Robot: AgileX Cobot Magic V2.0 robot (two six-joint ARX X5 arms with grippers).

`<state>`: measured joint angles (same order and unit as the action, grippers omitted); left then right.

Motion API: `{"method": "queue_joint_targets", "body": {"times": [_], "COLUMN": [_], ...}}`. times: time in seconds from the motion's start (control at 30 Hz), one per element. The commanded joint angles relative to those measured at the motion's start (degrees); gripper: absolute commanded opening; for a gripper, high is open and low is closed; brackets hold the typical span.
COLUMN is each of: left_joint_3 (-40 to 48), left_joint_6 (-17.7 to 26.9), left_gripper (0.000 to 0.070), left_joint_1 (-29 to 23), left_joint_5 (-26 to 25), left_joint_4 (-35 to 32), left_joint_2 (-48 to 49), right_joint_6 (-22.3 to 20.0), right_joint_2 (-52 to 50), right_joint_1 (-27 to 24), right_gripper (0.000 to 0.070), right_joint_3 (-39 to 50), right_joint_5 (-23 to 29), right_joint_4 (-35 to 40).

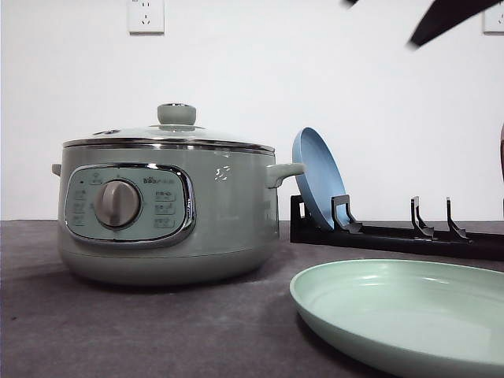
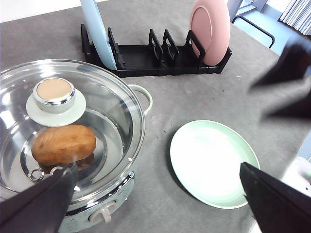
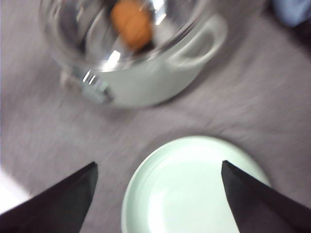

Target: Transfer potato from steamer to green plate

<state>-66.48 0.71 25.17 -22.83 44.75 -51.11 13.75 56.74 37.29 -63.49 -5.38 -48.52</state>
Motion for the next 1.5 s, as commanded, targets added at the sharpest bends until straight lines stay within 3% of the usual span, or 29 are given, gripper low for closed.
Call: {"method": "queue_joint_targets", "body": {"times": [0.0,0.1,0.23,0.37,0.63,1.03,1.17,1.47], "left_joint_3": [-1.38,-1.38,-1.38,-1.38,-1.38,-1.38,-1.40,-5.36], "left_joint_6": [-0.07,-0.07,-0.07,-0.09,-0.10,-0.14,-0.28,-0.47], "left_gripper": [0.0700,0.0700,0.0700,0.0700,0.0700,0.0700,0.0700,0.0700], "left_joint_1": [0.35,0.35,0.35,0.35,0.35,0.35,0.35,0.36], "left_joint_5": [-0.44,-0.44,-0.44,-0.44,-0.44,-0.34,1.94,4.27], "left_joint_4": [-0.59,-0.57,-0.57,-0.57,-0.56,-0.61,-0.54,4.36], "left_joint_2": [-0.55,-0.55,-0.55,-0.56,-0.57,-0.57,-1.07,-10.18], "right_joint_6": [-3.99,-6.26,-9.80,-10.06,-10.16,-8.88,-8.32,-8.38], "right_joint_2": [-1.26,-4.48,-8.00,-11.35,-15.93,-18.35,-18.33,-18.28], "right_joint_1": [-2.78,-8.40,-14.62,-17.47,-17.66,-17.63,-17.63,-17.66], "right_gripper": [0.0515,0.0520,0.0593,0.0626,0.0626,0.0625,0.0625,0.0625], "right_joint_3": [-1.04,-1.04,-1.04,-1.04,-1.02,-1.02,-1.02,-1.02], "right_joint_5": [-1.51,-3.79,-5.29,-12.14,-12.38,-11.27,-11.31,-11.14], "right_joint_4": [0.52,0.48,-1.67,-1.87,-5.62,-5.54,-5.52,-5.50]}}
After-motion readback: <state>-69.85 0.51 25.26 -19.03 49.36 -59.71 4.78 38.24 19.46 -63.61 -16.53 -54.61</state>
